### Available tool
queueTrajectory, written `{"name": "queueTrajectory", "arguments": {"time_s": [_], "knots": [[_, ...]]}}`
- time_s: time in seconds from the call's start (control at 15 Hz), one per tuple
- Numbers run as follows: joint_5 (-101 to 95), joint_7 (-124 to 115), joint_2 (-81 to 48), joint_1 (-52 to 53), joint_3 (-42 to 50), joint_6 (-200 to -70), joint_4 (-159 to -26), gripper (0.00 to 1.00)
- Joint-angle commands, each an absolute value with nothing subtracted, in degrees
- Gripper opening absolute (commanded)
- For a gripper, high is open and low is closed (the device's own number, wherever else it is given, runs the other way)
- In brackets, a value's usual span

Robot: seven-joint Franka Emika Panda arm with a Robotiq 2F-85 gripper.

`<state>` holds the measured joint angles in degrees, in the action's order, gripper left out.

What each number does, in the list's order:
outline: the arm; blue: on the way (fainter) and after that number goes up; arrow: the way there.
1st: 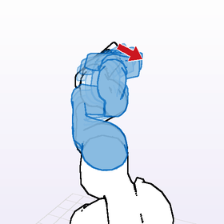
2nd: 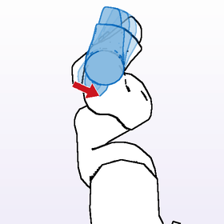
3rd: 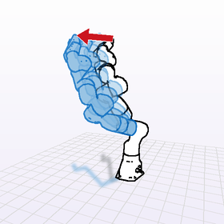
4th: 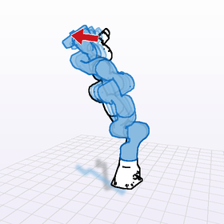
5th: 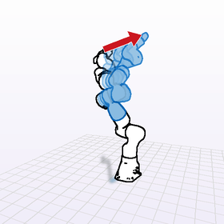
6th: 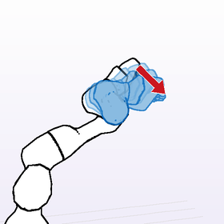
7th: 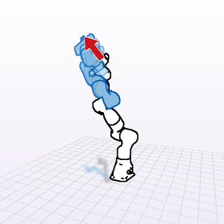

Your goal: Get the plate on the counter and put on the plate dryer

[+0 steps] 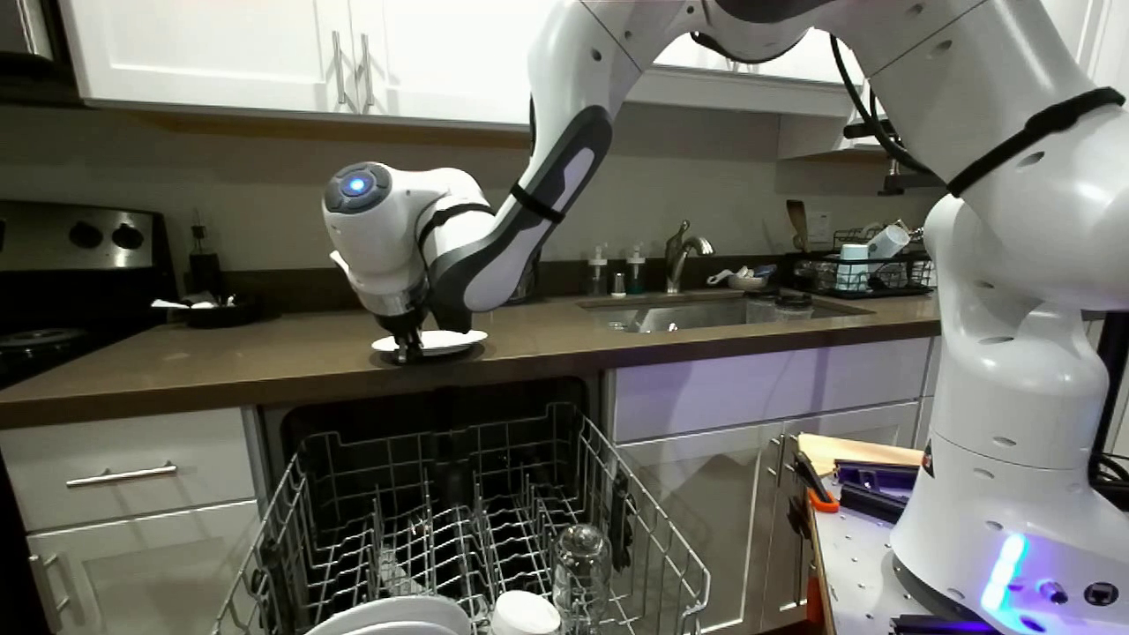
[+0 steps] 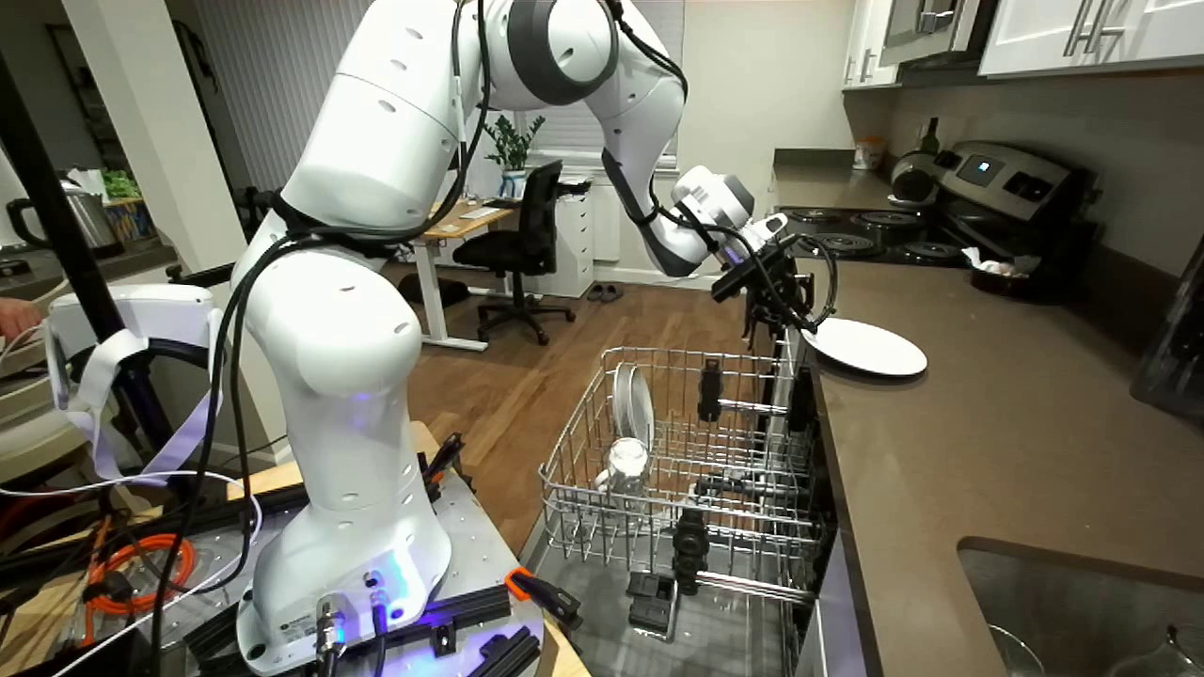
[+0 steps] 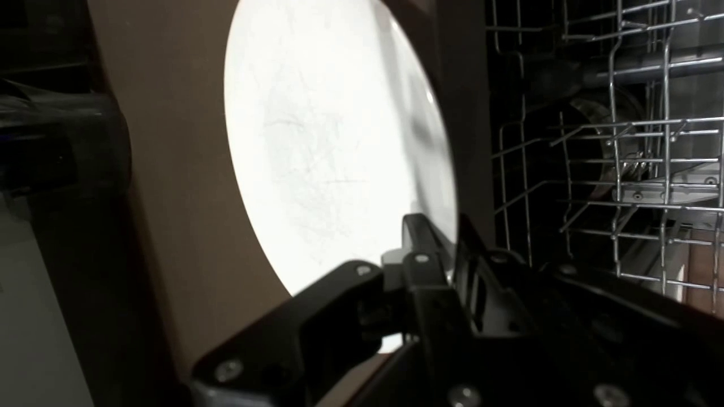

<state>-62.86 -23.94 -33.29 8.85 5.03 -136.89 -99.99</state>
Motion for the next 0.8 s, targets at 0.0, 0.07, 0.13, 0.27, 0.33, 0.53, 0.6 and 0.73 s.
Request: {"name": "queueTrajectory", "arguments": {"time_s": [0.0, 0.07, 0.13, 0.27, 0.33, 0.53, 0.6, 0.73], "knots": [[-64.5, -26.5, -33.3, 8.8, 4.5, -136.6, -101.8, 0.13], [-64.7, -26.6, -33.5, 8.8, 4.5, -136.5, -101.6, 0.17], [-64.9, -26.7, -33.6, 8.8, 4.6, -136.5, -101.5, 0.23], [-65.0, -27.3, -34.2, 8.8, 4.7, -136.3, -101.8, 0.38], [-65.1, -27.5, -34.5, 8.8, 4.9, -136.1, -101.9, 0.55], [-65.6, -27.7, -34.6, 8.9, 5.1, -136.3, -102.1, 0.22], [-66.5, -28.5, -34.5, 9.2, 5.5, -136.1, -102.0, 0.19], [-68.1, -29.6, -34.2, 9.3, 5.8, -135.8, -102.2, 0.09]]}}
